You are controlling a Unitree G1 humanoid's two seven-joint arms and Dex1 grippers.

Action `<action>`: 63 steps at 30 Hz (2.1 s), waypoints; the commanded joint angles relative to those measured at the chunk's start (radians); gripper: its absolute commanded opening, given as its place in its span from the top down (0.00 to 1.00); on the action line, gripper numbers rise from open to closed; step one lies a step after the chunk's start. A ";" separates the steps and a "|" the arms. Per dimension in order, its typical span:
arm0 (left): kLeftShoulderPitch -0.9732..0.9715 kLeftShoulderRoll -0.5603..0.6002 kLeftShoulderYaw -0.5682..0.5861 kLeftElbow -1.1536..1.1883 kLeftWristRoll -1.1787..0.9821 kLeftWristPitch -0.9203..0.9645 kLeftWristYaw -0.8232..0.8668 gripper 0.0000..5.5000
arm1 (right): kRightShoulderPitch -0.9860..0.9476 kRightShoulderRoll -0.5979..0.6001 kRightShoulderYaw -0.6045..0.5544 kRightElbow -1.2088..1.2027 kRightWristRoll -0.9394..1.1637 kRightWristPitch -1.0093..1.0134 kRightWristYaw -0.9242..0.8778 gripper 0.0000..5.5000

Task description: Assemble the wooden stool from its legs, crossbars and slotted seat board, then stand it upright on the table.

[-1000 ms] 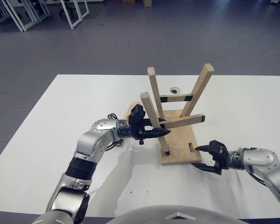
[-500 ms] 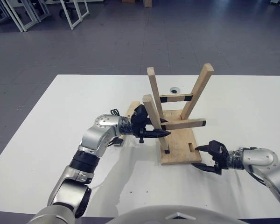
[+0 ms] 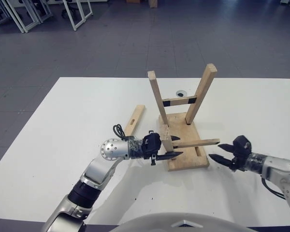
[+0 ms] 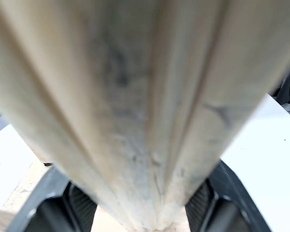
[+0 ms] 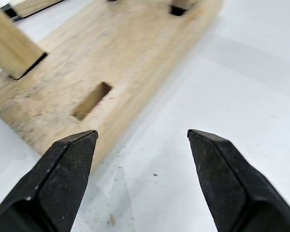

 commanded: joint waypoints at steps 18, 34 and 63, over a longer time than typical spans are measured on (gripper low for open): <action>-0.058 0.168 -0.094 0.239 0.102 -0.029 -0.169 0.63 | -0.244 0.191 0.292 0.179 -0.185 -0.113 0.028 0.38; -0.071 0.157 -0.094 0.316 0.116 -0.066 -0.187 0.32 | -0.145 0.204 0.316 0.127 -0.219 -0.146 -0.022 0.38; 0.197 -0.087 0.386 -0.148 0.116 0.803 0.654 0.05 | 0.008 0.211 -0.009 0.029 -0.192 -0.115 -0.194 0.38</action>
